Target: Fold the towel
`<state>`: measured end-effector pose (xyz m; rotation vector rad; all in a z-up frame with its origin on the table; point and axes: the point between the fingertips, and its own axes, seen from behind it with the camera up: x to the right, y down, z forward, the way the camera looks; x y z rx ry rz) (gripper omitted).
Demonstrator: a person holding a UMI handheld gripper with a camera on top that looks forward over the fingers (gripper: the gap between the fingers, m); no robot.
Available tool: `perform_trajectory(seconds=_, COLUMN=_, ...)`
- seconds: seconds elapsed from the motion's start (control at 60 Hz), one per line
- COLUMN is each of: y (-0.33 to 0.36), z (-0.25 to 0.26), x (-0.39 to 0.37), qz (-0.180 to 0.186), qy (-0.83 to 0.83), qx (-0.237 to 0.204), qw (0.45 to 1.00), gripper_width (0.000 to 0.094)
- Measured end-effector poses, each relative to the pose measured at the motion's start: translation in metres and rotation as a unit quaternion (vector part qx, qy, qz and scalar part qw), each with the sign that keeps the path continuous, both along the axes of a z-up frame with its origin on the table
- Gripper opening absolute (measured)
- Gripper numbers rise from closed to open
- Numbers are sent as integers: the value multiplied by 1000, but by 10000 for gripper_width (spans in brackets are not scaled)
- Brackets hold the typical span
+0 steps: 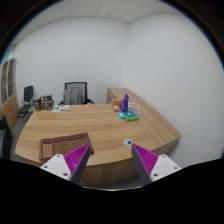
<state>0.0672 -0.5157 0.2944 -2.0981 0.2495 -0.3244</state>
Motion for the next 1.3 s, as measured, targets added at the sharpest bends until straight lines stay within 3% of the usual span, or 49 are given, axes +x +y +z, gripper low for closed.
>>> perform_trajectory(seconds=0.217, y=-17, z=-19, x=-1, qz=-3, qy=7, qx=-14, qw=1000, gripper_width=858)
perform_trajectory(seconds=0.433, y=-33, z=-103, x=-39, qz=12, qy=36, qx=-68, qw=997, gripper_width=855)
perform_trajectory(seconds=0.633, y=-21, z=-182, x=-148, qz=98, qy=82, qx=-126, qw=984, gripper_width=857)
perform_trajectory(seconds=0.867, y=69, z=-220, x=-299, qz=207, qy=99, qx=-115, qw=967, gripper_width=861)
perform_trajectory(seconds=0.95, y=114, z=-238, x=-340, qz=228, qy=91, qx=-110, qw=963, gripper_width=861)
perform_trajectory(seconds=1.083, y=178, z=-273, x=-372, qz=218, qy=73, qx=-114, qw=966, gripper_width=863)
perform_trajectory(seconds=1.233, y=206, z=-303, x=-372, qz=202, qy=52, qx=-131, qw=969, gripper_width=753)
perform_trajectory(seconds=1.3, y=213, z=-302, x=-368, qz=201, qy=31, qx=-128, qw=971, gripper_width=608)
